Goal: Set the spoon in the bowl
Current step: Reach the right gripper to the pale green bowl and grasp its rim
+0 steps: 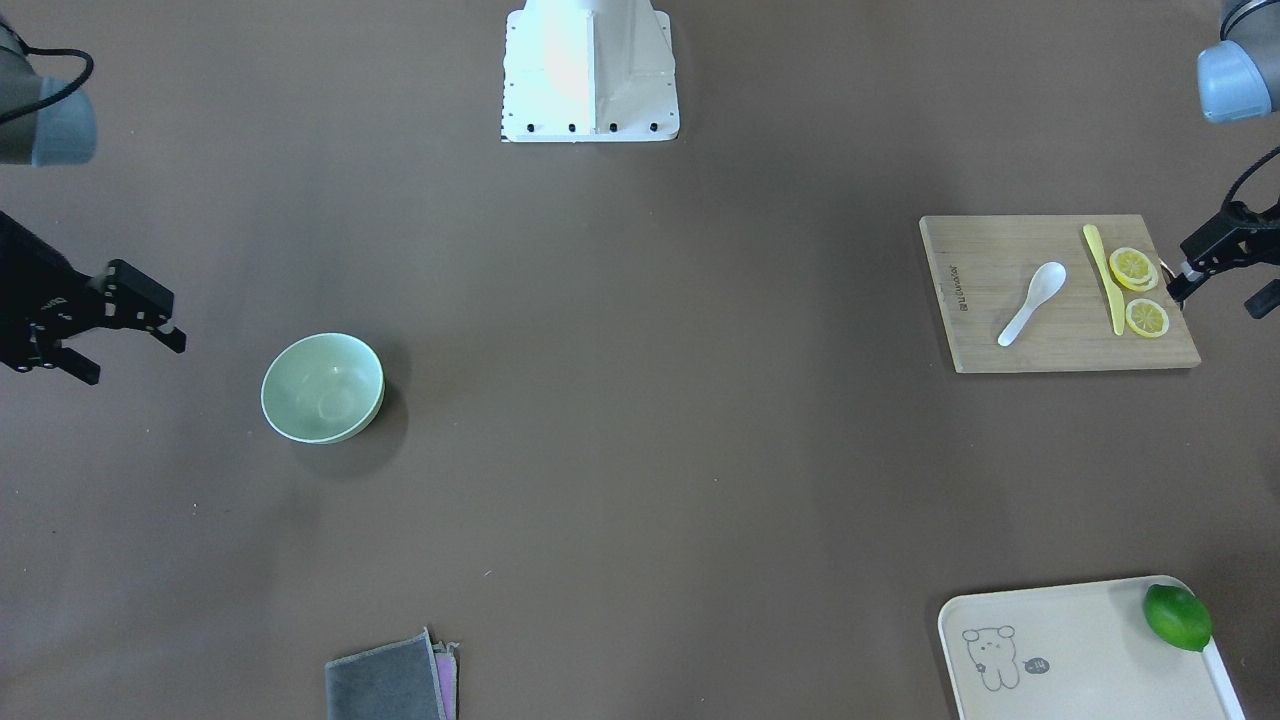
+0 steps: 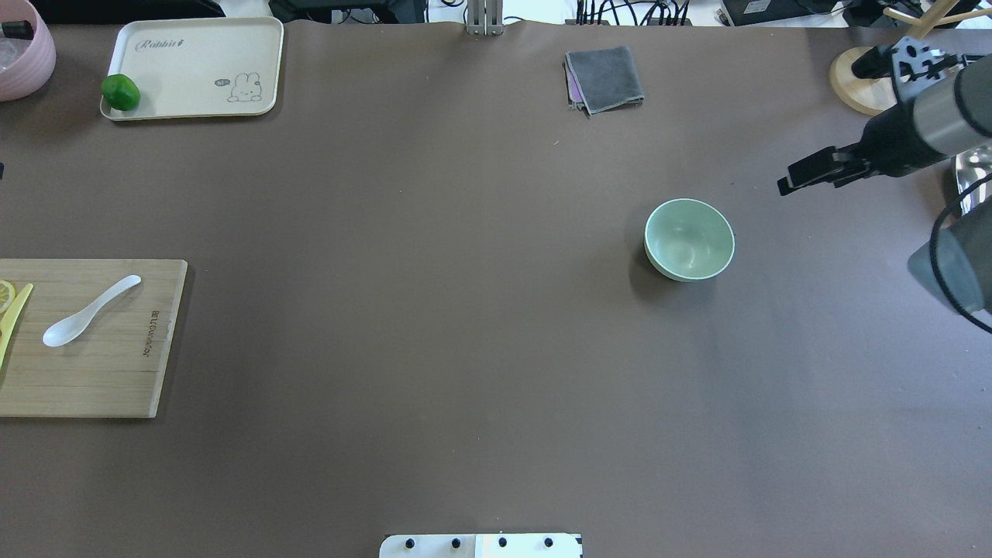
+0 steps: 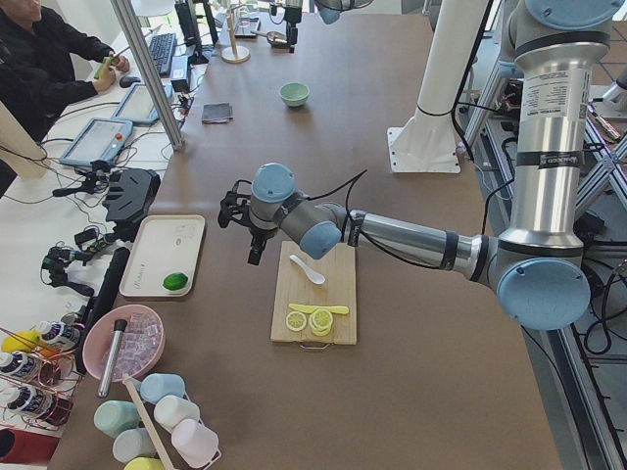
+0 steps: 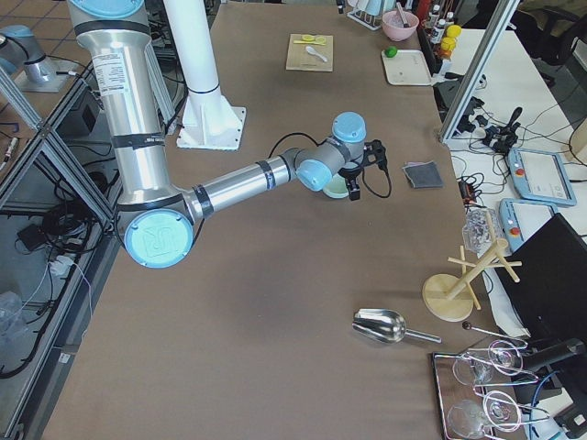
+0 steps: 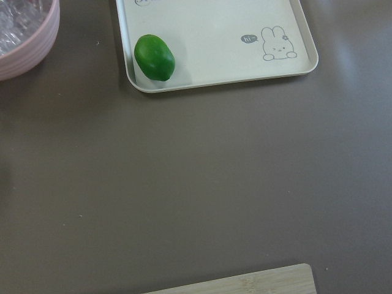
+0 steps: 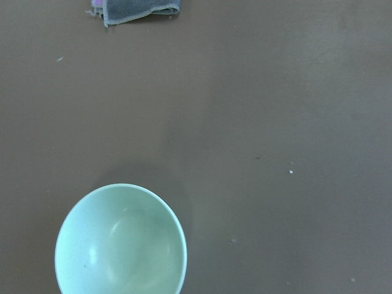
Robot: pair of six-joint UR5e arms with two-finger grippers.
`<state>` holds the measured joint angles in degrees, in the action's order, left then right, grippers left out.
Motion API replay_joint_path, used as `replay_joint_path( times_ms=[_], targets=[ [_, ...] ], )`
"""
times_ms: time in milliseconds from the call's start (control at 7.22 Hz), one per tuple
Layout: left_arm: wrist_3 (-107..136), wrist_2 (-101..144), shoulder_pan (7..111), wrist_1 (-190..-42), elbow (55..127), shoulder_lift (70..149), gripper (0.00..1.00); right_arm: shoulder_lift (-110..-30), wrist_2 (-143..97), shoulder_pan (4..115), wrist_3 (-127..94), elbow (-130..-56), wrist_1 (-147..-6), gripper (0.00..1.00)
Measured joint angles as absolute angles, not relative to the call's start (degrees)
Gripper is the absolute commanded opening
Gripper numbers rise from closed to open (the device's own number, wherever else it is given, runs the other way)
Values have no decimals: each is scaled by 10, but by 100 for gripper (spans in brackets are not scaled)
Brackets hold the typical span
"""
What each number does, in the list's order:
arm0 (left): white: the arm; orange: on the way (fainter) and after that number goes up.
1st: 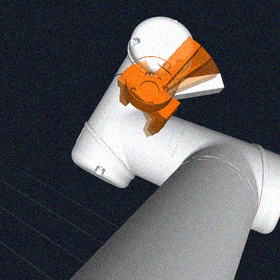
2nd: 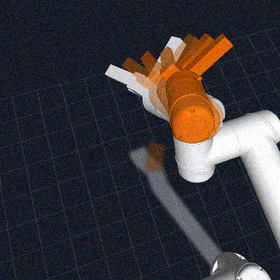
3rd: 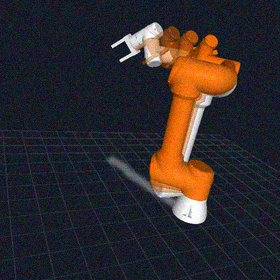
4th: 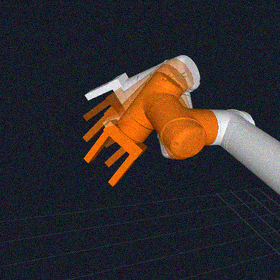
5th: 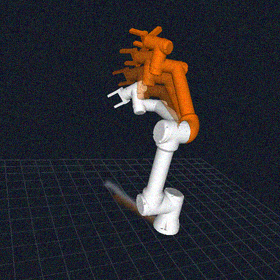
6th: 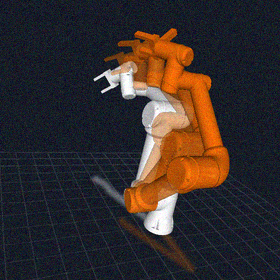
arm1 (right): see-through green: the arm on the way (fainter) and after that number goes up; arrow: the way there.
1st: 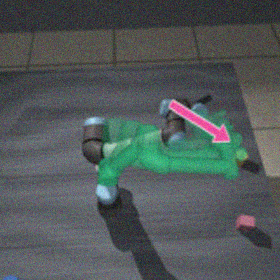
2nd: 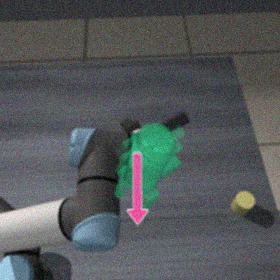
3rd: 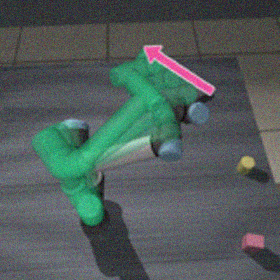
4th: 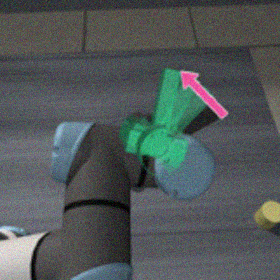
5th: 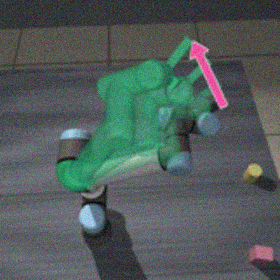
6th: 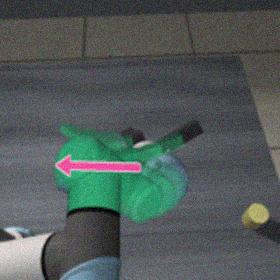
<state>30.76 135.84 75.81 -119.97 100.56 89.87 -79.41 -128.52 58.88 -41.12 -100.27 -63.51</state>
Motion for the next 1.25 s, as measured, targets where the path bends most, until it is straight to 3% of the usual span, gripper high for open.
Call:
replay_joint_path(
  times_ms=[415,554,692,831,1246],
  targets=[
    [310,1357,754,-1204,1004,895,98,-777,-1225,513,-484,-947,-587,100],
    [311,1358,754,-1205,1005,894,98,-772,-1217,499,-486,-926,-582,88],
    [310,1358,755,-1205,1006,894,98,-767,-1212,488,-486,-913,-575,22],
    [310,1358,755,-1205,1006,893,98,-764,-1209,479,-488,-906,-568,0],
    [312,1359,755,-1205,1004,894,98,-759,-1207,473,-508,-904,-563,0]
  ],
)
